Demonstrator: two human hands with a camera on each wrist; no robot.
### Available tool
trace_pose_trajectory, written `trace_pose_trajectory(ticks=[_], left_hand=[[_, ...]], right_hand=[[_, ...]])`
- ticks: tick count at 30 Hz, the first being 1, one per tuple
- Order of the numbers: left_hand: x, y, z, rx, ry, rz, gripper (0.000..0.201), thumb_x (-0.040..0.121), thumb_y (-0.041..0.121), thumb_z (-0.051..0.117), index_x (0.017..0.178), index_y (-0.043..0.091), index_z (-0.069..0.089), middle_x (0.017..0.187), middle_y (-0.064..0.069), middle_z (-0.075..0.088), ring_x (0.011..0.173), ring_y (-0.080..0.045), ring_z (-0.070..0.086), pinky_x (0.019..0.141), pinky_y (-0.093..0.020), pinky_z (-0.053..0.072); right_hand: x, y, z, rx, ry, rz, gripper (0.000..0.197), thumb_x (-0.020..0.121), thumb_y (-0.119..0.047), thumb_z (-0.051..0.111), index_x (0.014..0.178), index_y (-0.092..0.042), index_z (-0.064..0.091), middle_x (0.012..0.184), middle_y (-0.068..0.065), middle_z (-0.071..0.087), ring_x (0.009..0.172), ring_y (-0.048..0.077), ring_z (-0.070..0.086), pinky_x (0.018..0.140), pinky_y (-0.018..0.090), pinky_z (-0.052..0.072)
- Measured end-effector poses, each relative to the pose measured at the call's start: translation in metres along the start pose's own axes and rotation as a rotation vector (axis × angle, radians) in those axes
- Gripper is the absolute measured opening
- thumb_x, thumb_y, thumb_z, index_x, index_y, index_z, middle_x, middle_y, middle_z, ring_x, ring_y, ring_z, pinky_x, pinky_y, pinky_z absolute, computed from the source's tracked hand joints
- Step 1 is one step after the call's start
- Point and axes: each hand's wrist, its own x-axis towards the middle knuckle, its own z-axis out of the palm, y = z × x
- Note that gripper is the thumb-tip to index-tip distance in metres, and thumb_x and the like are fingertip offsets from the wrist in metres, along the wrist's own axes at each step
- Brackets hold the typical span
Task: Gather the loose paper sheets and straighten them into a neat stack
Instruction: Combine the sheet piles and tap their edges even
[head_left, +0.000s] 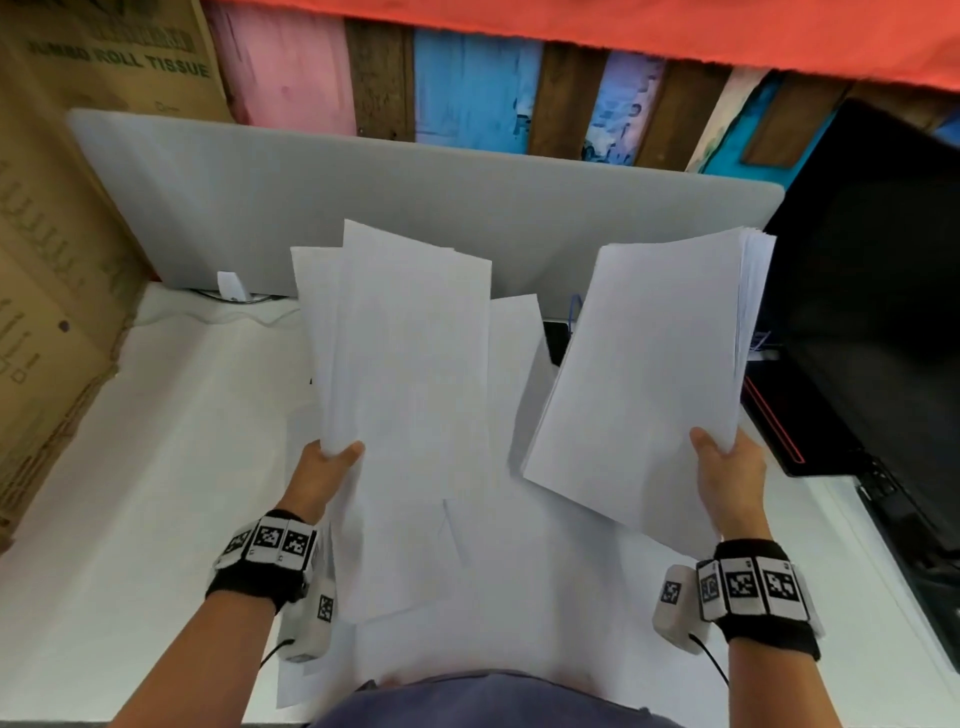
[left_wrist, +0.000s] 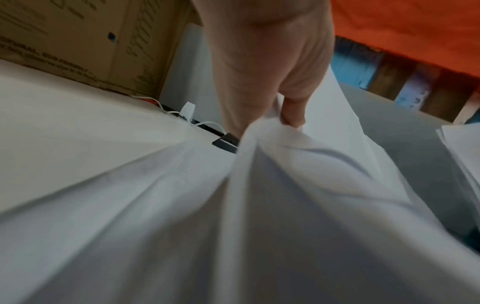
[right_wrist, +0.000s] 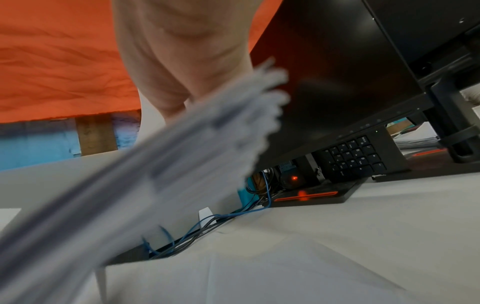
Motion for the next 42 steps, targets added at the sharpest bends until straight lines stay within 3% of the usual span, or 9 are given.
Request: trace_pose_trajectory(ticks=[7, 11, 24, 30, 33, 35, 38, 40, 42], left_hand=[[0.003, 0.004, -0.035, 0.001, 0.186, 0.15, 0.034, 0.09, 0.007, 0.054, 0.118, -0.012, 0.053, 0.119, -0.028, 0.058, 0.111, -0.036, 0.057, 0.098, -0.045, 0.043], [0.007, 0.027, -0.061, -0.12, 0.318, 0.207, 0.036, 0.091, 0.007, 0.052, 0.121, -0.013, 0.049, 0.123, -0.027, 0.055, 0.112, -0.036, 0.055, 0.093, -0.035, 0.042], [0.01, 0.049, -0.079, -0.335, 0.304, 0.2, 0.043, 0.089, 0.02, 0.057, 0.128, 0.003, 0.049, 0.126, -0.008, 0.058, 0.113, -0.021, 0.056, 0.1, -0.033, 0.043], [0.003, 0.057, -0.043, -0.297, 0.091, 0.137, 0.045, 0.086, 0.016, 0.062, 0.126, -0.001, 0.048, 0.126, -0.013, 0.057, 0.115, -0.027, 0.055, 0.104, -0.045, 0.041], [-0.01, 0.053, -0.014, -0.261, -0.05, 0.084, 0.038, 0.088, 0.011, 0.058, 0.123, -0.003, 0.052, 0.12, -0.014, 0.059, 0.107, -0.026, 0.058, 0.103, -0.044, 0.042], [-0.018, 0.054, 0.0, -0.265, -0.165, 0.054, 0.033, 0.09, 0.011, 0.055, 0.121, -0.001, 0.054, 0.113, -0.013, 0.062, 0.092, -0.02, 0.064, 0.09, -0.036, 0.051], [-0.025, 0.056, 0.015, -0.313, -0.301, 0.023, 0.024, 0.091, 0.014, 0.053, 0.114, 0.006, 0.058, 0.096, -0.002, 0.066, 0.073, -0.007, 0.069, 0.067, -0.022, 0.057], [-0.029, 0.059, 0.024, -0.315, -0.359, -0.001, 0.025, 0.091, 0.016, 0.053, 0.115, 0.009, 0.058, 0.097, 0.0, 0.067, 0.075, -0.006, 0.068, 0.069, -0.021, 0.057], [-0.033, 0.06, 0.032, -0.311, -0.395, 0.003, 0.027, 0.09, 0.018, 0.055, 0.116, 0.011, 0.058, 0.102, 0.002, 0.066, 0.078, -0.006, 0.067, 0.072, -0.021, 0.057]], right_hand=[[-0.001, 0.003, 0.0, -0.017, -0.004, 0.005, 0.027, 0.091, -0.012, 0.054, 0.113, 0.002, 0.059, 0.094, 0.013, 0.059, 0.087, 0.027, 0.055, 0.075, 0.031, 0.039], [0.0, 0.004, -0.001, -0.027, -0.01, 0.01, 0.028, 0.091, -0.014, 0.054, 0.115, 0.001, 0.059, 0.096, 0.013, 0.06, 0.088, 0.027, 0.055, 0.076, 0.033, 0.042], [-0.008, -0.007, -0.001, -0.097, -0.029, -0.036, 0.028, 0.091, -0.013, 0.053, 0.114, 0.002, 0.059, 0.102, 0.023, 0.064, 0.092, 0.034, 0.059, 0.078, 0.035, 0.044], [-0.019, -0.027, 0.006, 0.09, -0.258, -0.033, 0.027, 0.092, -0.012, 0.054, 0.116, 0.0, 0.057, 0.1, 0.015, 0.064, 0.089, 0.028, 0.059, 0.067, 0.028, 0.046], [-0.028, -0.041, 0.011, 0.161, -0.398, 0.009, 0.006, 0.089, -0.007, 0.056, 0.09, -0.007, 0.062, 0.071, -0.001, 0.068, 0.066, 0.015, 0.062, 0.054, 0.023, 0.049], [-0.036, -0.045, 0.012, 0.198, -0.452, 0.026, 0.021, 0.09, -0.002, 0.049, 0.071, -0.011, 0.053, 0.06, -0.006, 0.058, 0.056, 0.009, 0.054, 0.049, 0.015, 0.045], [-0.046, -0.043, 0.012, 0.285, -0.532, 0.136, 0.026, 0.096, -0.002, 0.039, 0.081, -0.02, 0.049, 0.081, -0.001, 0.052, 0.075, 0.013, 0.049, 0.066, 0.023, 0.043], [-0.05, -0.045, 0.014, 0.31, -0.6, 0.227, 0.03, 0.097, 0.003, 0.032, 0.082, -0.018, 0.049, 0.083, 0.001, 0.05, 0.076, 0.015, 0.049, 0.067, 0.029, 0.043], [-0.053, -0.051, 0.024, 0.272, -0.59, 0.199, 0.022, 0.096, 0.004, 0.032, 0.096, -0.002, 0.054, 0.081, 0.005, 0.049, 0.078, 0.019, 0.048, 0.072, 0.035, 0.044]])
